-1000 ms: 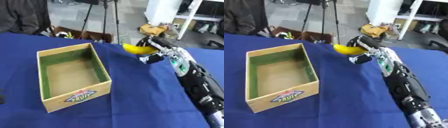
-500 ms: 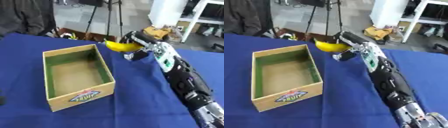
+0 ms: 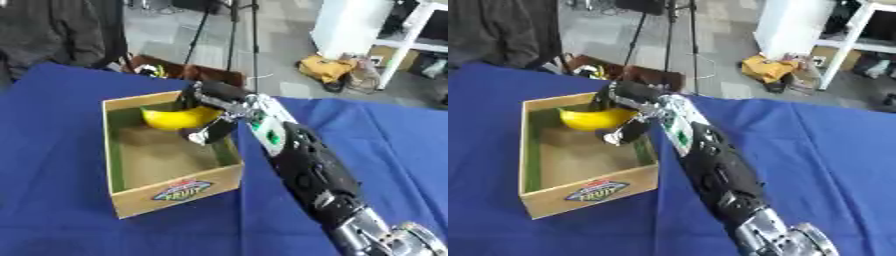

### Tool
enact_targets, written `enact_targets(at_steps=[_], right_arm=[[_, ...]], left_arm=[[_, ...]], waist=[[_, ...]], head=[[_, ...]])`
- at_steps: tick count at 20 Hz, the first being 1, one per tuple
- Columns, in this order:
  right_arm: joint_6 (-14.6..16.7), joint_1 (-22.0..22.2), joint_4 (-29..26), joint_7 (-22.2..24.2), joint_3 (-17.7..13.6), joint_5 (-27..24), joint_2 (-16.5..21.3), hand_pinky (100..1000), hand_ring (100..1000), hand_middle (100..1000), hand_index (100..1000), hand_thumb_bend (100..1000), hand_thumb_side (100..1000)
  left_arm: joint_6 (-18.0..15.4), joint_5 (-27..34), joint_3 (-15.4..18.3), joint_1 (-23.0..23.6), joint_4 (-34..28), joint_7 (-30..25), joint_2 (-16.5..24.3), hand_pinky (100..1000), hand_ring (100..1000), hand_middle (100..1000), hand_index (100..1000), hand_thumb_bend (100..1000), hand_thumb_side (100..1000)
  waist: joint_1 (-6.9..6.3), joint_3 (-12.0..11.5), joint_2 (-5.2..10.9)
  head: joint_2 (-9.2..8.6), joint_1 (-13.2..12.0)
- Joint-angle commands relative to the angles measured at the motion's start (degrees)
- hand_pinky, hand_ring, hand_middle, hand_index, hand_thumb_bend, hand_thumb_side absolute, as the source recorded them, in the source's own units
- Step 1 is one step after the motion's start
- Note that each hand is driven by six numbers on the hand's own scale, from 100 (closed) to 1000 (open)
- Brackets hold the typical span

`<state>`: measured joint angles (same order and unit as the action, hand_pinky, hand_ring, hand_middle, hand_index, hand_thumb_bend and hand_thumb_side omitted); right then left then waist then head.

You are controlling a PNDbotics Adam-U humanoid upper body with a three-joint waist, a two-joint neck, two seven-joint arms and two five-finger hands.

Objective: Pick up objects on the table and place them in the box.

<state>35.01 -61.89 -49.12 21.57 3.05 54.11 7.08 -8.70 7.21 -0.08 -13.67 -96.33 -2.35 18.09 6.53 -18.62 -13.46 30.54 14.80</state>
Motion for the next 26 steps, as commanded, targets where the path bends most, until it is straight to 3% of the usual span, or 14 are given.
enact_targets(at_steps=[1, 4, 8, 15, 16, 17, 22, 26], right_arm=[[0.9, -0.2, 0.0, 2.5, 0.8, 1.2, -1.5, 705, 514, 602, 677, 100, 317], [1.2, 0.8, 1.1, 4.6, 1.0, 1.4, -2.3, 727, 576, 653, 719, 100, 360], [1.5, 1.2, 1.6, 6.0, 0.6, 0.5, -2.3, 774, 726, 772, 814, 209, 445], [0.9, 1.5, -3.7, 0.5, -0.9, -5.9, -0.8, 769, 704, 756, 822, 145, 435], [0.0, 1.6, -5.1, -1.2, -1.3, -7.3, -0.6, 768, 701, 759, 821, 100, 552], [-1.0, 1.7, -6.5, -2.9, -1.7, -8.7, -0.3, 767, 697, 757, 822, 113, 443], [-5.3, 3.0, -13.9, -8.4, -2.3, -16.6, 2.4, 761, 682, 744, 820, 100, 461], [-7.1, 6.5, -19.0, -8.7, -1.1, -25.2, 7.9, 769, 680, 745, 820, 100, 484]], left_arm=[[-0.1, 0.1, 0.0, -0.8, -1.3, -0.2, 0.4, 644, 635, 665, 768, 448, 896], [-0.1, 0.1, 0.1, -0.7, -1.3, -0.2, 0.4, 644, 635, 665, 768, 450, 896], [-0.1, 0.1, 0.2, -0.5, -1.2, -0.1, 0.3, 644, 634, 664, 768, 451, 896], [-0.1, 0.0, 0.4, -0.1, -1.1, 0.1, 0.2, 644, 633, 664, 767, 452, 896], [-0.1, 0.0, 0.4, 0.0, -1.1, 0.1, 0.2, 644, 633, 664, 767, 452, 896], [-0.1, 0.0, 0.5, 0.1, -1.1, 0.2, 0.1, 644, 633, 663, 767, 453, 895], [-0.2, -0.1, 0.9, 0.4, -1.0, 0.5, 0.2, 644, 633, 663, 765, 455, 895], [-0.2, -0.3, 1.4, 1.0, -0.9, 1.1, 0.2, 644, 632, 663, 764, 456, 895]], waist=[[-0.53, -0.1, 0.68], [-0.48, 0.2, 0.57], [-0.50, 0.9, 0.59], [-0.82, 2.2, 0.71], [-0.86, 2.4, 0.74], [-0.89, 2.6, 0.76], [-1.28, 4.6, 0.84], [-1.44, 6.7, 0.89]], head=[[-0.90, 0.4], [-1.02, 0.5], [-1.20, 0.4], [-1.39, -0.1], [-1.38, -0.2], [-1.35, -0.3], [-1.09, -1.8], [-1.21, -3.4]])
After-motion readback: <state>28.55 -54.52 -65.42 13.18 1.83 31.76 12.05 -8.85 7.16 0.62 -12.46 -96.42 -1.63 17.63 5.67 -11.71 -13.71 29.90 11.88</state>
